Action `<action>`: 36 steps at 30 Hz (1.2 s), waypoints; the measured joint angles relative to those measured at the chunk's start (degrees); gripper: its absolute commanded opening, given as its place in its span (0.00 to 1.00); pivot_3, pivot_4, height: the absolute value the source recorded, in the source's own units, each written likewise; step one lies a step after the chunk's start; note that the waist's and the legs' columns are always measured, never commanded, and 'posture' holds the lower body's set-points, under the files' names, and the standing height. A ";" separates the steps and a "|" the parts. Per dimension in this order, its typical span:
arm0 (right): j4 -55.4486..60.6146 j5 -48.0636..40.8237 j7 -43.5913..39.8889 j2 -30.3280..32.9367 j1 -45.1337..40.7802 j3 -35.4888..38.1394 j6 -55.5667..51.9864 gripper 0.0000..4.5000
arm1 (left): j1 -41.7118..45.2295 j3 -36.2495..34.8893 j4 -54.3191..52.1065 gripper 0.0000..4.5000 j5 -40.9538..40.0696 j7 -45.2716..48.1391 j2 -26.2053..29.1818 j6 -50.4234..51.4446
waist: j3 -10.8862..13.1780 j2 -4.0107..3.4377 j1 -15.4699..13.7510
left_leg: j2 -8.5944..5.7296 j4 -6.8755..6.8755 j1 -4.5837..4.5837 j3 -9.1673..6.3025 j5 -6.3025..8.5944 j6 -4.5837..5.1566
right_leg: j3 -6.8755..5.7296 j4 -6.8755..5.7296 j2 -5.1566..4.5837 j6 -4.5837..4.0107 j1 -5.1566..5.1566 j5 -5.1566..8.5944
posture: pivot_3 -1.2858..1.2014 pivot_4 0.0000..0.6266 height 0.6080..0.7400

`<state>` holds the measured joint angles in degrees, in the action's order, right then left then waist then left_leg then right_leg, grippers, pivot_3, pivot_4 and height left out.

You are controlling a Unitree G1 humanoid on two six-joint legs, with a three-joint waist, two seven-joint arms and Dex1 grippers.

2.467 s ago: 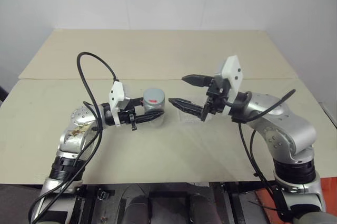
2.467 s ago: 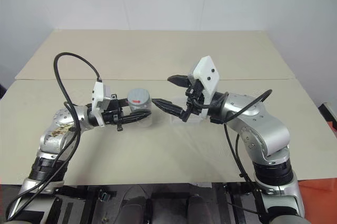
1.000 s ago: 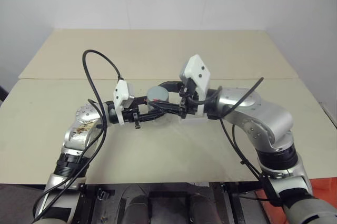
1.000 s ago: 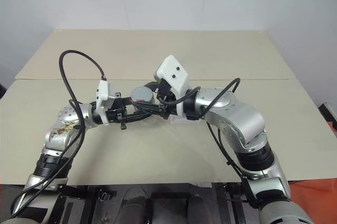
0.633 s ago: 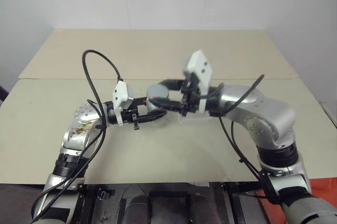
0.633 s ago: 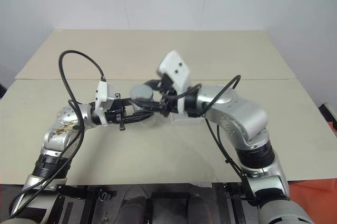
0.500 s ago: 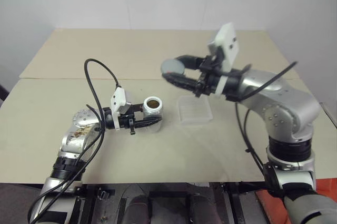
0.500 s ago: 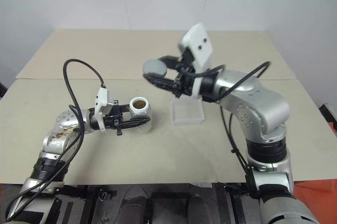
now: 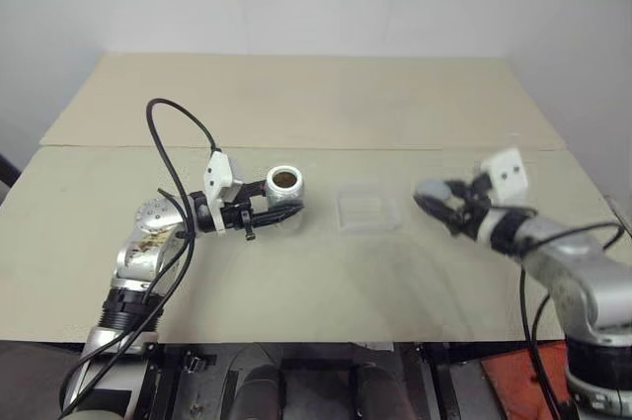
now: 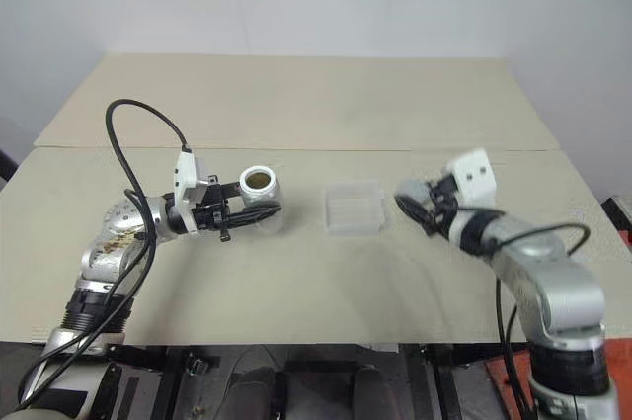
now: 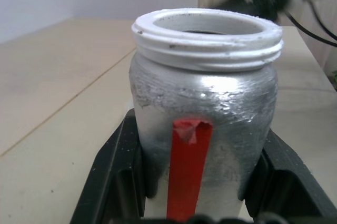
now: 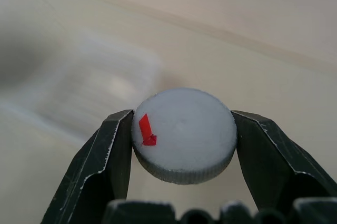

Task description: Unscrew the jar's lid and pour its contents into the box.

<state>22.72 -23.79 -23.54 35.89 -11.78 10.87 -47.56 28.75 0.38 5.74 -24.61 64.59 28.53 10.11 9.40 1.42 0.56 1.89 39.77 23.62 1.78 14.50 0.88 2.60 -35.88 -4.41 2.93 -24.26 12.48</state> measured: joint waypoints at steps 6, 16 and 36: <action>-7.19 6.27 3.82 -4.46 0.08 -3.38 5.17 0.62 | 1.21 0.43 0.25 0.42 1.14 -1.47 -1.83 -0.58 | 0.00 0.00 0.68 | 0.02 -0.07 -0.11 0.00 0.00 0.00 | 0.07 0.01 0.07 0.00 0.02 0.00 | 0.52 0.24 1.00; -9.88 8.86 0.99 -4.99 -0.40 -6.03 7.07 0.99 | 1.81 0.65 0.44 0.42 2.35 -2.17 -2.24 -1.55 | 0.00 0.00 -0.01 | -0.02 -0.03 -0.04 0.00 0.00 0.00 | 0.04 0.03 0.01 0.01 0.02 0.00 | 0.52 0.24 1.00; 7.53 -5.99 -15.70 9.62 -0.72 1.22 2.95 0.99 | 45.33 40.36 41.78 0.42 82.63 -69.86 -0.71 -50.31 | 0.08 0.13 -1.34 | -0.15 0.01 0.18 -0.04 0.02 0.02 | 0.00 0.29 -0.02 0.14 0.02 -0.06 | 0.52 0.24 1.00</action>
<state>30.25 -29.79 -39.25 45.51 -12.50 12.09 -44.61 74.08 40.74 47.52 58.02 -5.27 27.82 -40.20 9.48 1.55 -0.78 1.74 39.78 23.80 1.74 14.52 0.90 2.60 -35.59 -4.43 3.07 -24.24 12.41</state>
